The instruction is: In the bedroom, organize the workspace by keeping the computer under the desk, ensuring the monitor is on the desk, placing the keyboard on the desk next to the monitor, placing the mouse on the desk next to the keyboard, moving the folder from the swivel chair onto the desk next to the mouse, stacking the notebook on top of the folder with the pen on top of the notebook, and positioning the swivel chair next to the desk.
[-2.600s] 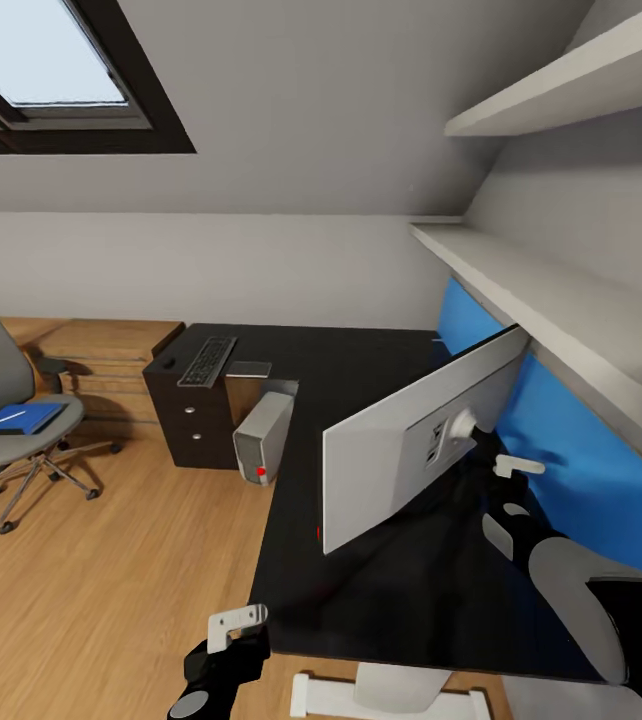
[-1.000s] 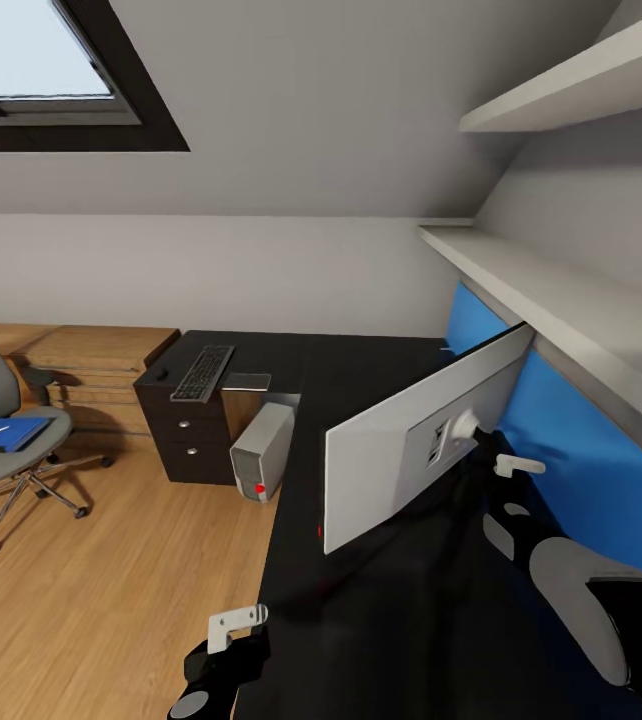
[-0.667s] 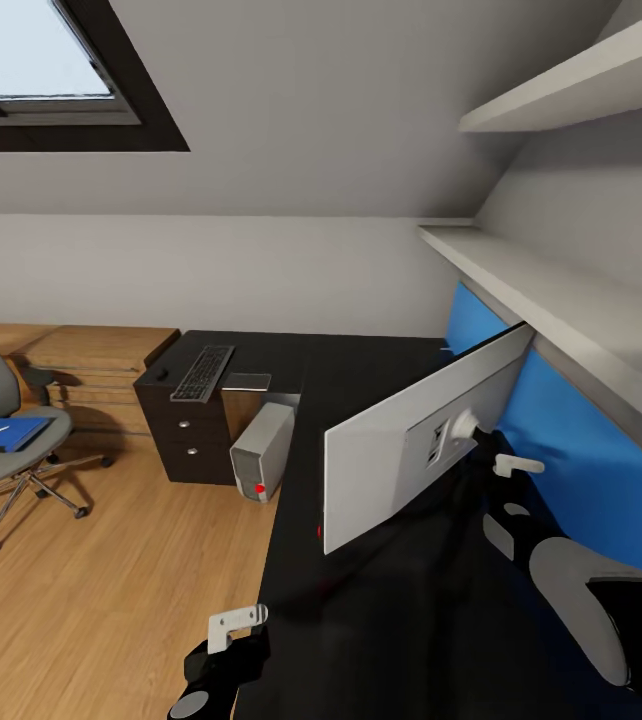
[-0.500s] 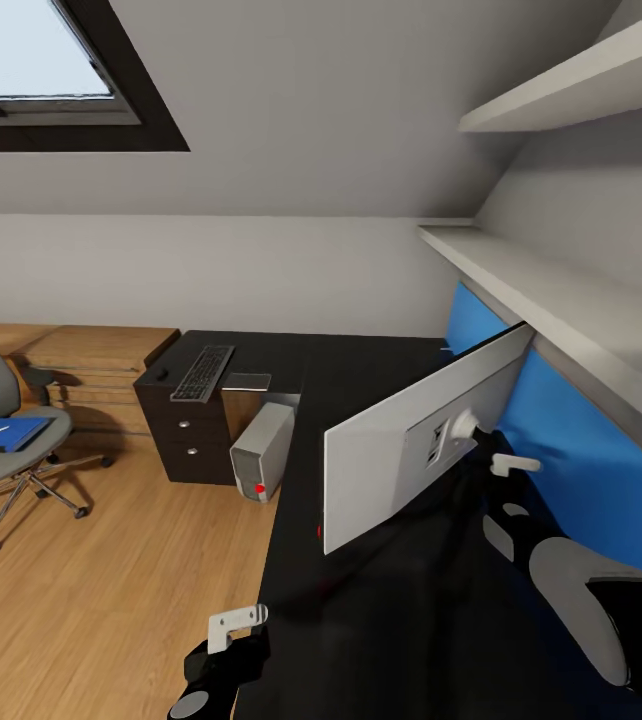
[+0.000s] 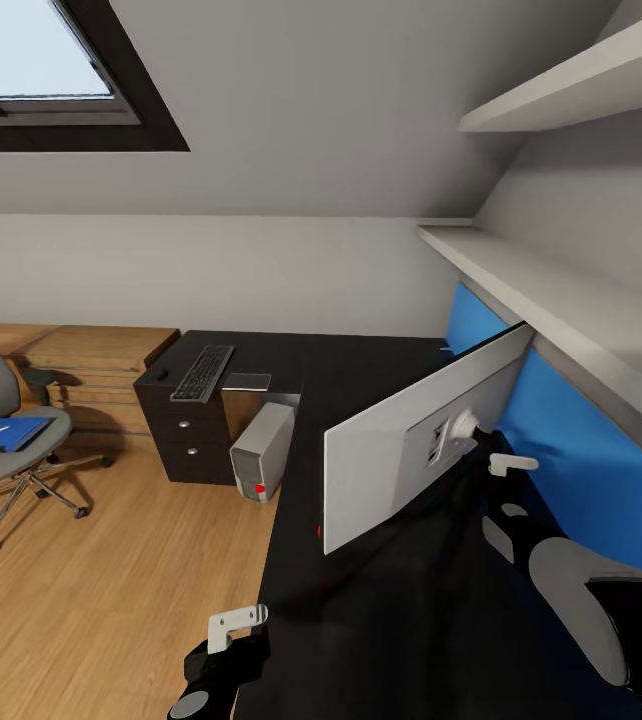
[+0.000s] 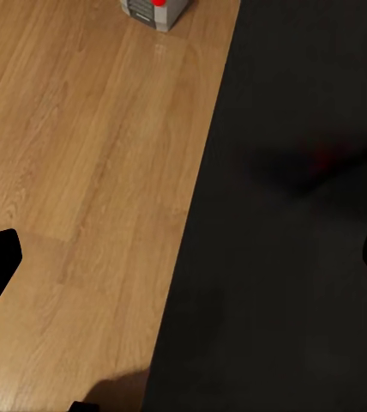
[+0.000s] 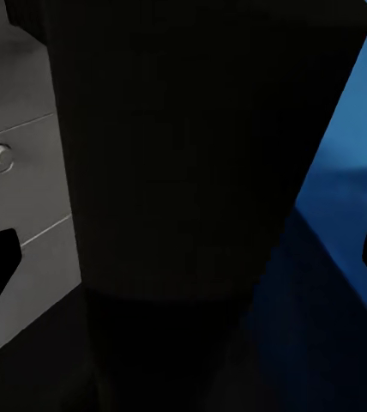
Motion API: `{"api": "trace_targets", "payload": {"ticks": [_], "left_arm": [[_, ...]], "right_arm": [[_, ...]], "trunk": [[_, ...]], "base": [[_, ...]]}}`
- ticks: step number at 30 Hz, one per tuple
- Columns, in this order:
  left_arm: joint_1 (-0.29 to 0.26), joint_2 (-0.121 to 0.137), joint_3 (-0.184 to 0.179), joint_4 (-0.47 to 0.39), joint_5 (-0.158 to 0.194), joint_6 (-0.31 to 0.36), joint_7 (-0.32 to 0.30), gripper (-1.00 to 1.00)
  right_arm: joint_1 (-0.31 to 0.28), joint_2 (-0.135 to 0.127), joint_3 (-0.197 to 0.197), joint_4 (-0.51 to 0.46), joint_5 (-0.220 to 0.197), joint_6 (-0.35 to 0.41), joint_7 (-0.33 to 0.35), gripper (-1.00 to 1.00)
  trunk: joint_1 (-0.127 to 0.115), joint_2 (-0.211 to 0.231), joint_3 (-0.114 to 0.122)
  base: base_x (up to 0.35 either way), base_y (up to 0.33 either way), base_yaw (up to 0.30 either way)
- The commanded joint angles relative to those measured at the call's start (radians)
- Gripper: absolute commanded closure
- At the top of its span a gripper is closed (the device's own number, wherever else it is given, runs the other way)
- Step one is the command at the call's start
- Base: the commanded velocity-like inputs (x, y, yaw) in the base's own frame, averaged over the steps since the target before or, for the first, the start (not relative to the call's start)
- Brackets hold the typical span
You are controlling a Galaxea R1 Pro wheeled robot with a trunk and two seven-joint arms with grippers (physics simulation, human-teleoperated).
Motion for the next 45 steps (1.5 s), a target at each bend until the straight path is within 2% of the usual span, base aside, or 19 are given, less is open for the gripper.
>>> {"api": "trace_targets", "payload": {"ticks": [1, 12, 35, 41, 45], "left_arm": [[0.000, 0.000, -0.001, -0.002, 0.008, 0.002, 0.008, -1.00], [0.000, 0.000, -0.001, -0.001, 0.009, 0.003, 0.007, -1.00], [0.000, 0.000, -0.001, 0.002, 0.009, 0.004, 0.007, -1.00], [0.000, 0.000, 0.002, 0.005, 0.011, 0.005, 0.006, -1.00], [0.000, 0.000, 0.005, 0.008, 0.012, 0.006, 0.005, -1.00]], "right_arm": [[-0.001, 0.000, 0.006, 0.001, -0.010, -0.004, 0.000, -1.00], [-0.001, 0.001, 0.006, 0.002, -0.010, -0.004, 0.000, -1.00], [-0.001, 0.005, 0.006, -0.003, -0.011, -0.011, -0.002, -1.00], [-0.001, 0.016, 0.007, -0.011, -0.014, -0.033, -0.006, -1.00], [-0.001, 0.036, 0.005, -0.039, -0.017, -0.028, -0.010, -1.00]], "trunk": [[0.001, -0.002, -0.002], [0.001, -0.002, -0.002], [0.001, -0.002, -0.002], [0.001, -0.002, -0.002], [0.001, -0.002, -0.002]], "base": [[0.000, 0.000, 0.000], [-0.068, 0.000, 0.000], [-0.321, 0.008, 0.000], [-0.335, 0.108, 0.000], [-0.333, 0.134, 0.000]]}}
